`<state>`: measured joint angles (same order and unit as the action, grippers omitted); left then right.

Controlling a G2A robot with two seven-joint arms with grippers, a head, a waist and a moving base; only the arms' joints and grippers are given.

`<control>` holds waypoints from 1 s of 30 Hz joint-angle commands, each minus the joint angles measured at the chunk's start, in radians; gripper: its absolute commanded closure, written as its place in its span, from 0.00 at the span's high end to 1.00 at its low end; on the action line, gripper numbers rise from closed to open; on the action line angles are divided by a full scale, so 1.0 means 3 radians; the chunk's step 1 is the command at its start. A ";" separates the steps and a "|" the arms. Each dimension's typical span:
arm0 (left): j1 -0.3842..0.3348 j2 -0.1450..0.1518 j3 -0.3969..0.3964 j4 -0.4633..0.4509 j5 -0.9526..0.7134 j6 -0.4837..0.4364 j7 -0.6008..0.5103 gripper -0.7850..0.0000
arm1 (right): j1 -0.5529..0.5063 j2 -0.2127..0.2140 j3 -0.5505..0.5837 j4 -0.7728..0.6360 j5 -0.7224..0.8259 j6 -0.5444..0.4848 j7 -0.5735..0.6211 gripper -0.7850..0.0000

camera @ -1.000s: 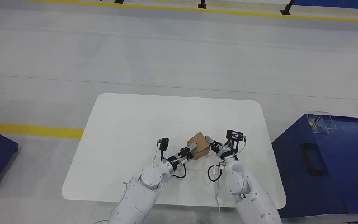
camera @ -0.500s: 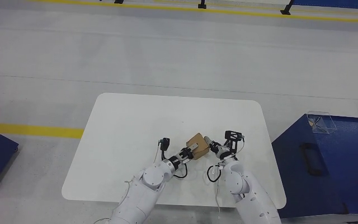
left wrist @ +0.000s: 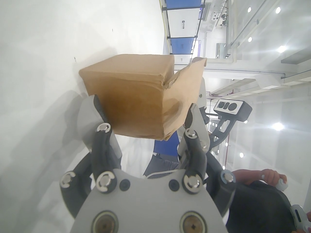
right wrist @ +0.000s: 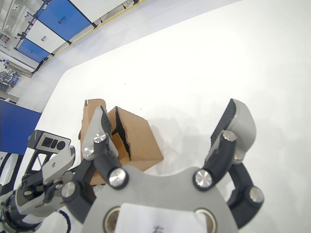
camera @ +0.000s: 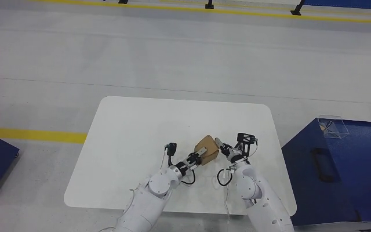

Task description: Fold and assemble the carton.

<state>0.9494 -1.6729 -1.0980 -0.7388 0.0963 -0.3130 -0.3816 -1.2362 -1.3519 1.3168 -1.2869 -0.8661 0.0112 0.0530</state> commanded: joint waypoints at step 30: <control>-0.0005 -0.0002 0.0113 -0.0053 0.0022 0.0177 0.0147 0.60 | 0.0009 0.0015 -0.0005 0.0057 -0.0173 -0.0123 0.0135 1.00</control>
<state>0.9479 -1.6729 -1.0665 -0.7531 0.0991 -0.2644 -0.3431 -1.2334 -1.3473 1.3155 -1.2707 -0.9174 -0.0265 0.0928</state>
